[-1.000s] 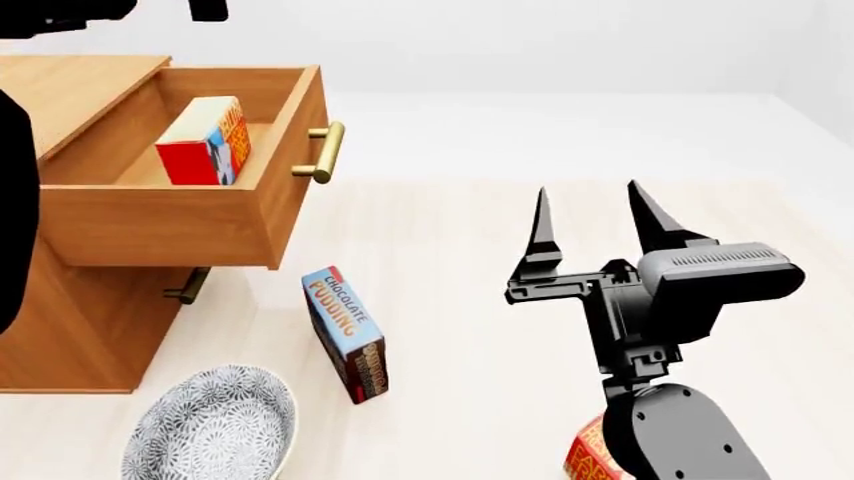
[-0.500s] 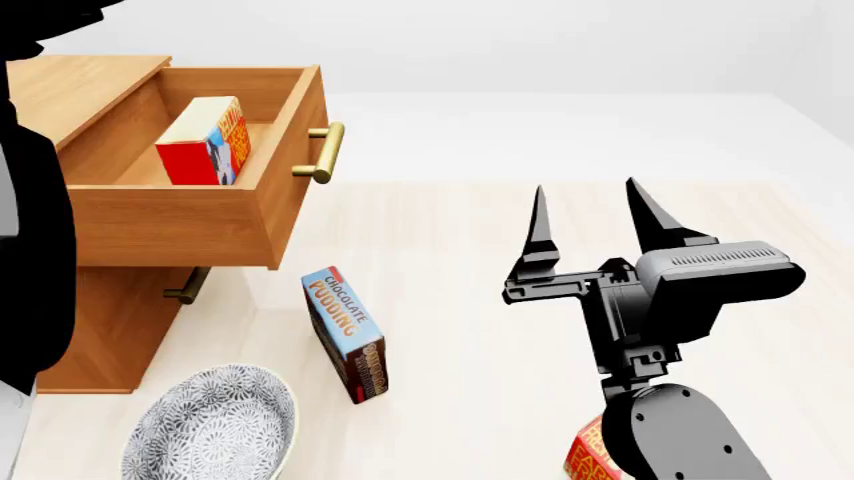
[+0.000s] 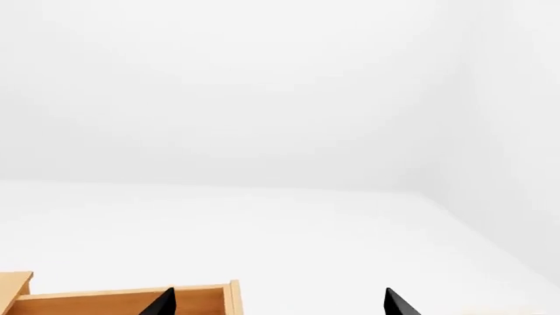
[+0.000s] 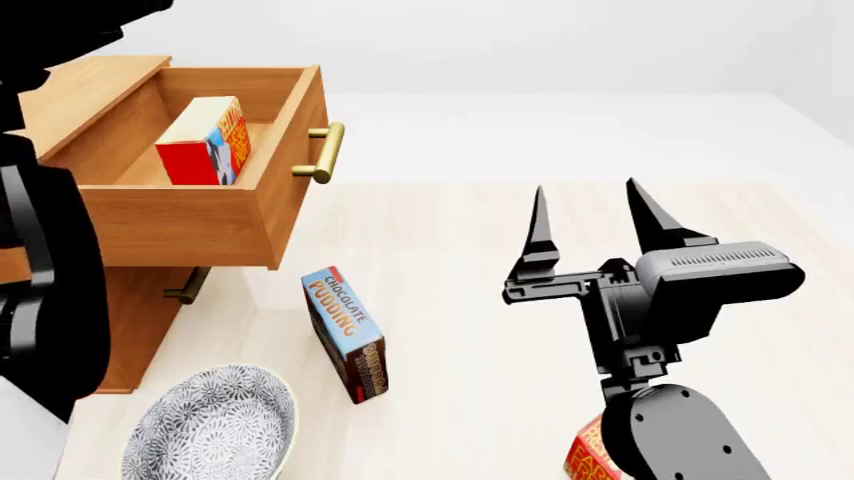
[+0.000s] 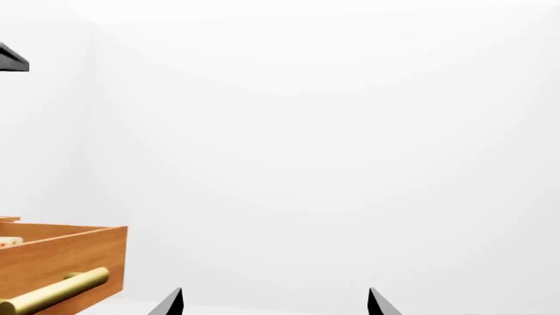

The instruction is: Put the butter at the front in the top drawer of the cabinet and close it.

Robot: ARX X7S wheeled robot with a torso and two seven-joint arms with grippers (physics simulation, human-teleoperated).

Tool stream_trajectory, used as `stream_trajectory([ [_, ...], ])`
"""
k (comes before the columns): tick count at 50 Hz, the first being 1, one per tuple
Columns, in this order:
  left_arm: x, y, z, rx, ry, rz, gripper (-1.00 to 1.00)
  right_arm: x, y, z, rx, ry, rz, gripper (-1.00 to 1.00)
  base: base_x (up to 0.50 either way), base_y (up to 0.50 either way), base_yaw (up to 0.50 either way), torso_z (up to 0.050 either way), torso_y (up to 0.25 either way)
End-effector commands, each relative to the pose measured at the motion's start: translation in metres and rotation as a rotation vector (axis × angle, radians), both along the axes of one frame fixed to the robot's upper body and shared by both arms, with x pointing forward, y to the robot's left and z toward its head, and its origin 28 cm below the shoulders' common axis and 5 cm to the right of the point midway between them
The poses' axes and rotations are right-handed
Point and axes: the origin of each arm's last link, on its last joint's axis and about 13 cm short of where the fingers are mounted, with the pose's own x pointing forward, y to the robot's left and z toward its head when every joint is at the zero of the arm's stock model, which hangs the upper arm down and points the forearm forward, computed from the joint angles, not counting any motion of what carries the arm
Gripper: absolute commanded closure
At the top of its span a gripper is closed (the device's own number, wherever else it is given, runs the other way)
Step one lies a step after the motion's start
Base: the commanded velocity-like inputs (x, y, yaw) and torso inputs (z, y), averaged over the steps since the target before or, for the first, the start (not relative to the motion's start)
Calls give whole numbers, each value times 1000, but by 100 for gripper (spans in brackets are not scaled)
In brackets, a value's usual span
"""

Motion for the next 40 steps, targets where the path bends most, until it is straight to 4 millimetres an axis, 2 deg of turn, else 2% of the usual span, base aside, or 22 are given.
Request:
stream_trajectory([
  [1, 0, 0, -1, -23, -20, -58, -100, 0, -1, 0, 1, 0, -8, -100, 0, 0, 0, 0, 0],
  [5, 0, -1, -1, -23, -27, -84, -100, 0, -2, -1, 1, 1, -15, -100, 0, 0, 0, 0, 0],
  [9, -22, -18, -12, -20, -32, -107, -100, 0, -3, -1, 3, 0, -26, -100, 0, 0, 0, 0, 0],
  [13, -31, -27, -22, -23, -40, -124, -100, -1, -5, 0, 5, -3, -41, -100, 0, 0, 0, 0, 0],
  [21, -40, -38, -34, -41, -56, -146, -100, -1, -8, 1, 8, -7, -62, -100, 0, 0, 0, 0, 0],
  [40, -61, -56, -49, -85, -94, -205, -100, -2, -14, 3, 14, -12, -101, -100, 0, 0, 0, 0, 0],
])
